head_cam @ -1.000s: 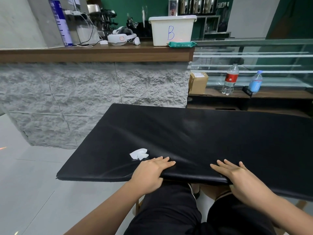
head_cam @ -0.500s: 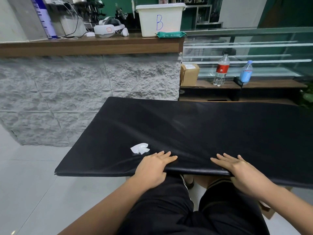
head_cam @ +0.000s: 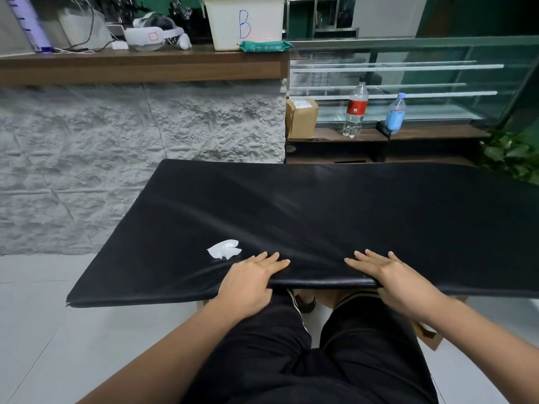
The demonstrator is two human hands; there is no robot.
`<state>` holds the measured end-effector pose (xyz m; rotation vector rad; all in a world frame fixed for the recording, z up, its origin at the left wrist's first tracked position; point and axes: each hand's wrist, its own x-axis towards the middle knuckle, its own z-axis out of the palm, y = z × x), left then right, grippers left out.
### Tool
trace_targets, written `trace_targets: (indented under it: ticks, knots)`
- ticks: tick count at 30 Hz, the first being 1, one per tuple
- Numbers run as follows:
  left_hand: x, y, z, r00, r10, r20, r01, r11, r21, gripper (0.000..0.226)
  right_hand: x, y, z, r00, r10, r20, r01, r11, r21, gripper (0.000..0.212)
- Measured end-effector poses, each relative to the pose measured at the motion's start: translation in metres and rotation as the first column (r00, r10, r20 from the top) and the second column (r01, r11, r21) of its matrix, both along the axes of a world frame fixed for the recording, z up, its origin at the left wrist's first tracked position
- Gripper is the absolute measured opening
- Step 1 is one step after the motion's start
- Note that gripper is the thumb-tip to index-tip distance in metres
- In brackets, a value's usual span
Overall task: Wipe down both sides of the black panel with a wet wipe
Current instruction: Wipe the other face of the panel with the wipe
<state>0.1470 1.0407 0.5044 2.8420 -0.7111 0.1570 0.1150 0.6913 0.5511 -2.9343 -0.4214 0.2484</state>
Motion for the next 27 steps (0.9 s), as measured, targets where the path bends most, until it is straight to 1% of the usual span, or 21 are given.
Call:
trace_targets:
  ticks: [4, 10, 13, 15, 17, 19, 21, 24, 27]
  knots:
    - [0.002, -0.005, -0.002, 1.000, -0.002, 0.014, 0.002, 1.000, -0.010, 0.089, 0.002, -0.007, -0.002, 1.000, 0.002, 0.008, -0.002, 1.000, -0.027, 0.101]
    - [0.001, -0.007, -0.004, 1.000, -0.027, -0.003, 0.027, 1.000, -0.004, 0.089, -0.001, -0.012, -0.007, 1.000, 0.008, -0.005, -0.008, 0.999, -0.035, 0.101]
    - [0.000, 0.000, -0.004, 0.995, -0.082, -0.058, 0.082, 0.997, 0.005, 0.084, -0.004, -0.012, -0.006, 0.997, 0.025, -0.072, -0.027, 0.999, -0.022, 0.091]
    - [-0.002, 0.007, -0.002, 0.988, -0.107, -0.112, 0.103, 0.994, -0.037, 0.082, -0.002, -0.010, -0.001, 0.991, 0.023, -0.135, -0.025, 1.000, -0.012, 0.086]
    - [-0.006, 0.014, 0.000, 0.984, -0.108, -0.139, 0.092, 0.989, -0.113, 0.081, 0.003, -0.003, 0.007, 0.986, -0.002, -0.170, 0.004, 1.000, 0.010, 0.085]
    - [-0.010, 0.023, 0.003, 0.989, -0.066, -0.130, 0.036, 0.974, -0.225, 0.076, 0.012, 0.009, 0.012, 0.990, -0.038, -0.135, 0.050, 0.995, 0.086, 0.083]
    - [-0.011, 0.035, 0.004, 0.998, 0.014, -0.061, -0.031, 0.958, -0.286, 0.061, 0.026, 0.027, 0.011, 0.998, -0.047, -0.042, 0.052, 0.990, 0.134, 0.075]
    - [-0.005, 0.057, 0.005, 0.989, 0.140, 0.055, -0.119, 0.952, -0.281, 0.041, 0.051, 0.064, -0.002, 0.998, 0.008, 0.070, -0.019, 0.989, 0.147, 0.063]
    - [0.000, 0.073, 0.004, 0.966, 0.232, 0.112, -0.196, 0.943, -0.270, 0.036, 0.078, 0.102, -0.017, 0.990, 0.068, 0.125, -0.089, 0.982, 0.167, 0.058]
